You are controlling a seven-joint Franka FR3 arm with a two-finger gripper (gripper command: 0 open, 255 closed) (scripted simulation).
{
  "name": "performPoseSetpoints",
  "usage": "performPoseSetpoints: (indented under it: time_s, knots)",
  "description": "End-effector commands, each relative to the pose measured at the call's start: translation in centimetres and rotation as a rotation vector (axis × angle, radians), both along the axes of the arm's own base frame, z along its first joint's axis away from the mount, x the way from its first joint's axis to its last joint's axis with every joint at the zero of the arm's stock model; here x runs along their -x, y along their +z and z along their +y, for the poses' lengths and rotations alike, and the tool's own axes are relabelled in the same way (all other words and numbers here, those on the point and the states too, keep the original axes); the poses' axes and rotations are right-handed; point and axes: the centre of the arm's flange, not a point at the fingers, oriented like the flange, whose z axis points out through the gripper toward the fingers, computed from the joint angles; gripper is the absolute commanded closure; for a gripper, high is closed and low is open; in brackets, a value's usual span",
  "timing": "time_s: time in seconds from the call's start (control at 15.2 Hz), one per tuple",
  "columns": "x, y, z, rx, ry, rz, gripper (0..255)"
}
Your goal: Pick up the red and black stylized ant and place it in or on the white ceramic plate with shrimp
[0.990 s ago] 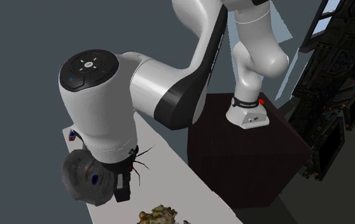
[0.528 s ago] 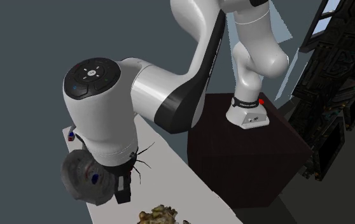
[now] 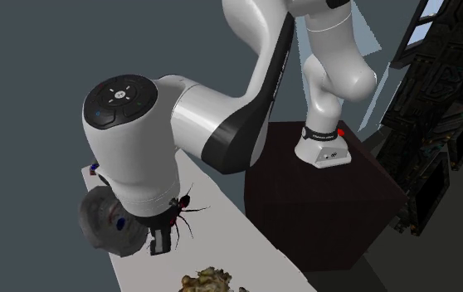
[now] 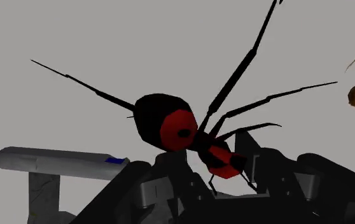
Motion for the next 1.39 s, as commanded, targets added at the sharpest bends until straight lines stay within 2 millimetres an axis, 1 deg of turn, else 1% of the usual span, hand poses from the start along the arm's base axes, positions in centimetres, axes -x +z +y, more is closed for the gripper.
performPoseSetpoints:
  time_s: [0.0,0.2,1.32]
  knots:
    - [0.0,-0.1,-0.1,0.002,-0.001,0.002,255]
    - [0.0,-0.1,-0.1,0.002,-0.001,0.002,255]
    - [0.0,8.9,-0.1,0.002,-0.001,0.002,255]
